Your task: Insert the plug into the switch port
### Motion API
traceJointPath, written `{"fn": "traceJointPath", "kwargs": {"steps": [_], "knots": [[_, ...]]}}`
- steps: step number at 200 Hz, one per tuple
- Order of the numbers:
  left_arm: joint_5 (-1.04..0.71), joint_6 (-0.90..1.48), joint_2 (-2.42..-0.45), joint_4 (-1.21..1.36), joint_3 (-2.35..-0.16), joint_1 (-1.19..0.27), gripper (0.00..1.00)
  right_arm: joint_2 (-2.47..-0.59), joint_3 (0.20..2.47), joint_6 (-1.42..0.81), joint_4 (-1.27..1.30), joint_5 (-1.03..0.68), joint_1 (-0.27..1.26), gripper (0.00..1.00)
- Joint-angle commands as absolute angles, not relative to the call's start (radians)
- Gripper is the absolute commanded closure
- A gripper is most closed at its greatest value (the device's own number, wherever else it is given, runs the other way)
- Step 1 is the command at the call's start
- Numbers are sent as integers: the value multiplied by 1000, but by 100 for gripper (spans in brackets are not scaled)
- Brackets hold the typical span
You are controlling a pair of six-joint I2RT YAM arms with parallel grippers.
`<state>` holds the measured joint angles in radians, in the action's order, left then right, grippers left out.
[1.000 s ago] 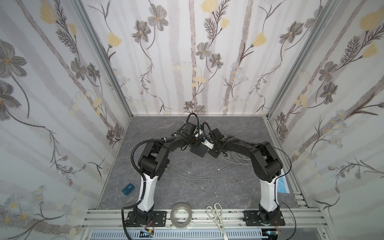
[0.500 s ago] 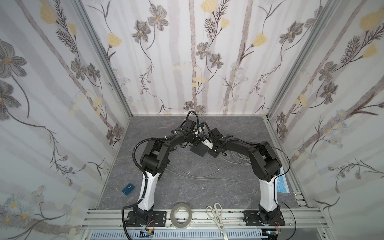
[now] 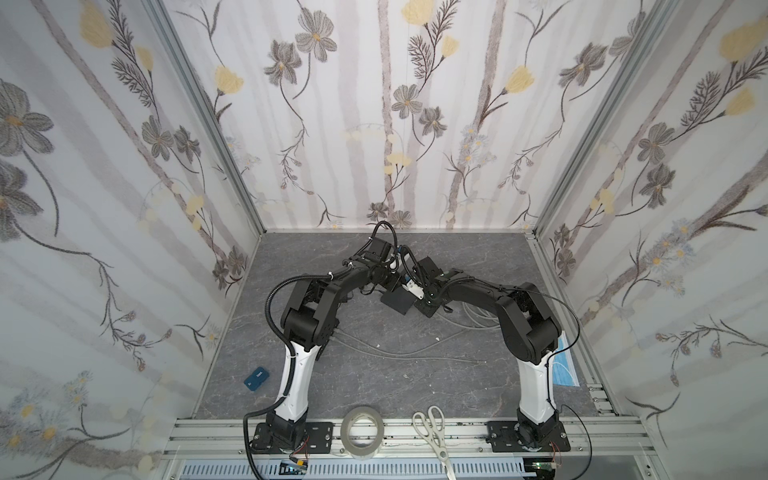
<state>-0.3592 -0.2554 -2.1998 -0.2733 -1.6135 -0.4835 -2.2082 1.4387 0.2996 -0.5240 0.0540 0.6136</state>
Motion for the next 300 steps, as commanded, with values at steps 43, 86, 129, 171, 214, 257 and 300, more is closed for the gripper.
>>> {"fn": "traceJointPath", "kwargs": {"steps": [43,86,129,171,214,257,300], "knots": [[-393,-249,-2212,-325,-1612,-491,65,-2214,1449,277,-364,-88,665,100],[-392,-249,-2215,-329,-1617,-492,65,-2195,1438,285,-350,-89,666,100],[-392,-248,-2217,-331,-1618,-491,65,-2195,1437,281,-327,-125,666,100],[-393,-247,-2218,-334,-1621,-491,65,-2175,1427,272,-305,-161,668,100],[-394,-249,-2218,-335,-1621,-492,65,-2172,1424,266,-290,-92,664,100],[-393,-249,-2217,-337,-1623,-491,65,-2148,1415,259,-271,-87,666,100],[-393,-249,-2220,-338,-1624,-491,65,-2116,1394,258,-259,-84,664,100]]}}
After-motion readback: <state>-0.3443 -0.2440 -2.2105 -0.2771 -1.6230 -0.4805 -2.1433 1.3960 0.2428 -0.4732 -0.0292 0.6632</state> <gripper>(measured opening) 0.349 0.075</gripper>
